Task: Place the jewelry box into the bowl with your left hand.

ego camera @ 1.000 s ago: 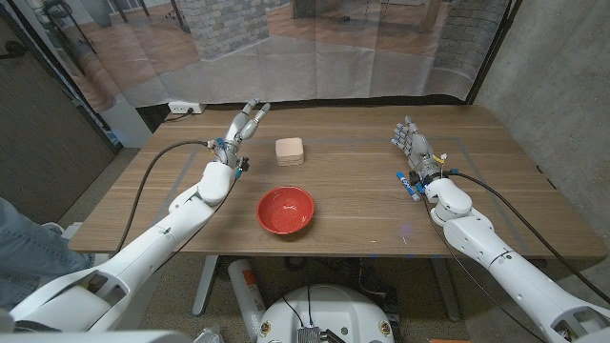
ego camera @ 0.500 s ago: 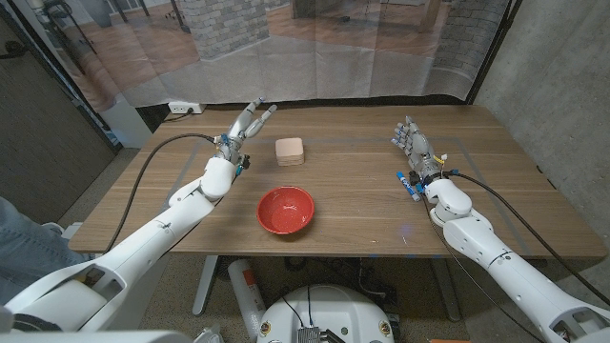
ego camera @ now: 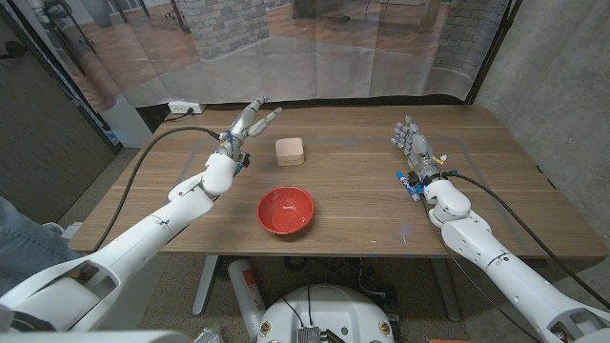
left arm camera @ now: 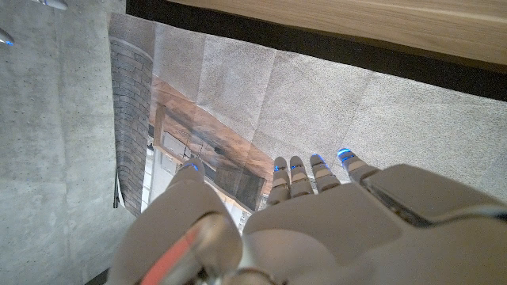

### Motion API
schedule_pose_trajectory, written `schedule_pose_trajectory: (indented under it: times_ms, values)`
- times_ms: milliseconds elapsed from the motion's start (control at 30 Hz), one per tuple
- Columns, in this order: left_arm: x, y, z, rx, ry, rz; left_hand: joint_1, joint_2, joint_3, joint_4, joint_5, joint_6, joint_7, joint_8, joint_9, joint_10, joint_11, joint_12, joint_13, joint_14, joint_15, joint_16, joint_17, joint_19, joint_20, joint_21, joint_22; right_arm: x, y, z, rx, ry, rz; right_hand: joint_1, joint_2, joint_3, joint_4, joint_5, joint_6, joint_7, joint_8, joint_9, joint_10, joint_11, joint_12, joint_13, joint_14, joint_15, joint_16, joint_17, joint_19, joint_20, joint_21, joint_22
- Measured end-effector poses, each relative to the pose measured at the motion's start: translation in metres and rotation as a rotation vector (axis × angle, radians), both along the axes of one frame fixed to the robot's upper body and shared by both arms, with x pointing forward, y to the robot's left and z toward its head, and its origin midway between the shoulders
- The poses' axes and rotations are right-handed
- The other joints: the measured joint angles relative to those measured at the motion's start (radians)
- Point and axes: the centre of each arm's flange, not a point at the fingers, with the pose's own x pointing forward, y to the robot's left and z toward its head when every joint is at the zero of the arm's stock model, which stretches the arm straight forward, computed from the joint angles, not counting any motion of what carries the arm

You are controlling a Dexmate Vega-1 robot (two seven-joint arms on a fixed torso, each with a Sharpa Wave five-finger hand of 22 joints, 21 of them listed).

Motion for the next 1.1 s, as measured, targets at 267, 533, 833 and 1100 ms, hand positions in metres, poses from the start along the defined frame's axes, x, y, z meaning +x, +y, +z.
schedule_pose_trajectory:
  times_ms: [267, 533, 833, 1100]
  values:
    - [-0.001, -0.002, 0.006, 0.048, 0.006, 0.048, 0.01, -0.009, 0.0, -0.008, 0.0, 0.011, -0.011, 0.0, 0.0, 0.013, 0.002, 0.0, 0.0, 0.011, 0.001, 0.0, 0.0, 0.013, 0.013, 0.0, 0.0, -0.002, 0.0, 0.001, 0.005, -0.008, 0.0, 0.0, 0.0, 0.002, -0.002, 0.0, 0.003, -0.003, 0.0, 0.0, 0.002, -0.002, 0.0, 0.0, 0.007, 0.004, 0.0, 0.0, 0.0, 0.0, 0.0, 0.0]
    - [-0.004, -0.007, 0.011, 0.096, 0.012, 0.088, 0.033, -0.022, -0.008, -0.025, 0.0, 0.049, -0.015, 0.0, 0.0, 0.038, -0.005, 0.0, 0.0, 0.031, -0.005, 0.0, 0.0, 0.038, 0.048, 0.007, 0.0, -0.004, 0.001, 0.0, 0.01, -0.014, 0.001, 0.0, 0.0, 0.002, -0.002, 0.0, 0.003, -0.003, 0.0, 0.0, 0.002, -0.002, 0.0, 0.0, 0.007, 0.004, 0.0, 0.0, 0.0, 0.0, -0.011, 0.0]
    - [-0.008, -0.013, 0.017, 0.15, 0.013, 0.126, 0.06, -0.035, -0.01, -0.043, 0.0, 0.054, -0.018, 0.0, 0.0, 0.048, -0.012, 0.0, 0.005, 0.046, -0.011, 0.0, 0.0, 0.068, 0.078, 0.008, 0.0, -0.005, 0.001, -0.001, 0.013, -0.017, 0.003, 0.0, 0.0, 0.0, -0.005, 0.0, 0.003, -0.003, 0.0, 0.0, 0.006, -0.006, 0.0, 0.0, 0.007, 0.004, 0.0, 0.0, 0.0, 0.0, -0.015, 0.0]
    - [-0.008, -0.017, 0.019, 0.208, 0.032, 0.178, 0.075, -0.049, -0.014, -0.053, 0.005, 0.064, -0.018, 0.0, 0.0, 0.062, -0.018, 0.0, 0.005, 0.053, -0.005, 0.0, 0.0, 0.09, 0.1, 0.015, 0.0, -0.008, 0.002, -0.001, 0.015, -0.022, 0.005, 0.0, 0.0, 0.002, -0.011, 0.0, 0.009, -0.008, 0.0, 0.0, 0.006, -0.006, 0.0, 0.0, 0.01, 0.0, 0.0, 0.0, 0.018, 0.018, -0.015, 0.0]
